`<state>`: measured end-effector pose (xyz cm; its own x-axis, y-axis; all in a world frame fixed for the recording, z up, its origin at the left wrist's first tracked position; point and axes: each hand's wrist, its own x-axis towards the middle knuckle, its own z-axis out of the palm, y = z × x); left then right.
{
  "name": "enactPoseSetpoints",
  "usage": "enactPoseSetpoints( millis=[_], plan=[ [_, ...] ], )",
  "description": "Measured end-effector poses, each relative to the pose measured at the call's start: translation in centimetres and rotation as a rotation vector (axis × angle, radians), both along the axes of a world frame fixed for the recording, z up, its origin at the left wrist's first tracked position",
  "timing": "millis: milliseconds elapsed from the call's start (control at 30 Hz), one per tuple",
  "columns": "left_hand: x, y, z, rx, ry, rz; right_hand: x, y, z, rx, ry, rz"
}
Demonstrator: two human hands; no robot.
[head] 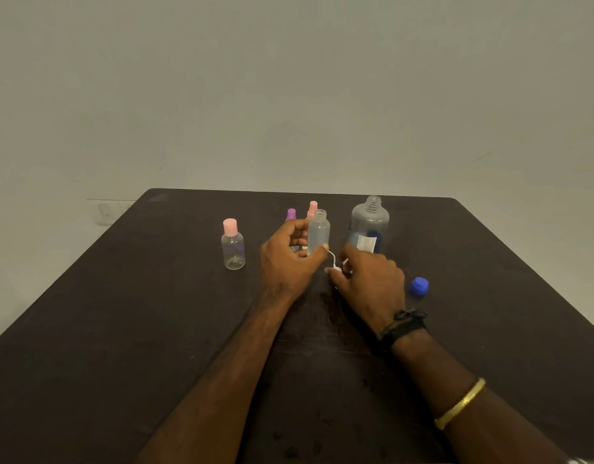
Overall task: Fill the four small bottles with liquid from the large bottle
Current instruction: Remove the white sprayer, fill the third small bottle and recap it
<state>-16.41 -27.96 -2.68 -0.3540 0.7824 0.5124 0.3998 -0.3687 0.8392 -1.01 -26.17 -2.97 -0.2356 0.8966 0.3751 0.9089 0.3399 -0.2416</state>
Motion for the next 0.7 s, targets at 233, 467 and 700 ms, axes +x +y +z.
enactPoseSetpoints(
  millis=[233, 467, 700],
  plan=[
    [-0.1, 0.2, -0.2, -0.002, 0.007, 0.009, -0.3, 0.1, -0.3, -0.033, -0.072, -0.047],
    [-0.3, 0.3, -0.5, -0.019, 0.042, 0.027, 0.3, -0.1, 0.1, 0.065, 0.052, -0.067],
    [-0.4, 0.3, -0.4, -0.049, 0.050, 0.052, 1.3, -1.4, 1.6, 0.365, 0.325, -0.016]
  ],
)
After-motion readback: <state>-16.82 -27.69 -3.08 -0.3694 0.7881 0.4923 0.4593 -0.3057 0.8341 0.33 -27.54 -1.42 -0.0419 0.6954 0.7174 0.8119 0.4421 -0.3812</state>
